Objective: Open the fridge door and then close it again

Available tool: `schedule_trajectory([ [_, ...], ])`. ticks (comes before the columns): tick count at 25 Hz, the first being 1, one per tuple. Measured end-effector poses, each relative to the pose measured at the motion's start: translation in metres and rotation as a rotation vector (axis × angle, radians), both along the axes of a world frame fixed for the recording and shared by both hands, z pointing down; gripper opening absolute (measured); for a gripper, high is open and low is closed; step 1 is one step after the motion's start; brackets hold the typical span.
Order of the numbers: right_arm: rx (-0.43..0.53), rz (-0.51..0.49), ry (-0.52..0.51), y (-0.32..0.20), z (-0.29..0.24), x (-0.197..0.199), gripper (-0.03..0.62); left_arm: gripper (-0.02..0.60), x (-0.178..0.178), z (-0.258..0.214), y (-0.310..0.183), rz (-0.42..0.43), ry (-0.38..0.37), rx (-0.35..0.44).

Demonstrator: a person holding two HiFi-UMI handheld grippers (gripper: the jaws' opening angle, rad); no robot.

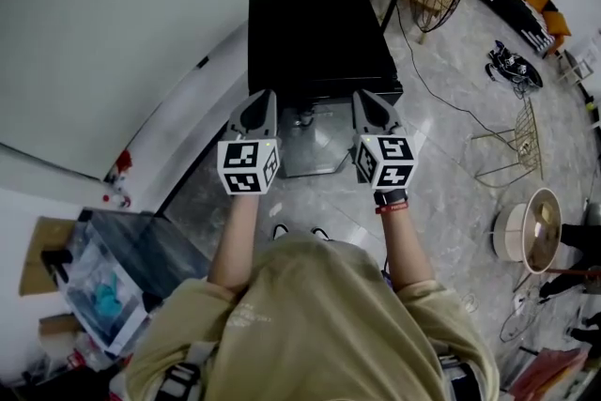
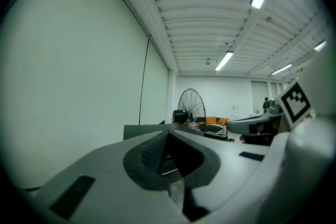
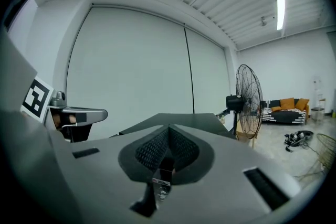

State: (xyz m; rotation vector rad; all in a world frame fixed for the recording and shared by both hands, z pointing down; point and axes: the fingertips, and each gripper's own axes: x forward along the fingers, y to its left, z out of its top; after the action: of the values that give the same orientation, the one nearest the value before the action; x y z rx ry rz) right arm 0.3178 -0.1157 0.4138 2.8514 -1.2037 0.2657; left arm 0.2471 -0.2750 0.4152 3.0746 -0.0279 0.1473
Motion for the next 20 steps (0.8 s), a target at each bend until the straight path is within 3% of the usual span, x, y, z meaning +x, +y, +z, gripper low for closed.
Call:
schedule_trajectory([
  [10,0.024,0.036,-0.014,0.012,0.006,-0.003,0.021,0.020,0.004,0.015,0.013,0.004,-0.021,0.001],
  [15,-0.005,-0.009,-0.061,0.008,0.018,-0.012,0.021,0.020,0.001,0.018,0.009,-0.010,-0.019,-0.013],
  [20,-0.079,-0.065,-0.058,0.006,0.031,-0.024,0.021,0.020,-0.010,0.040,0.006,-0.014,-0.064,-0.024],
])
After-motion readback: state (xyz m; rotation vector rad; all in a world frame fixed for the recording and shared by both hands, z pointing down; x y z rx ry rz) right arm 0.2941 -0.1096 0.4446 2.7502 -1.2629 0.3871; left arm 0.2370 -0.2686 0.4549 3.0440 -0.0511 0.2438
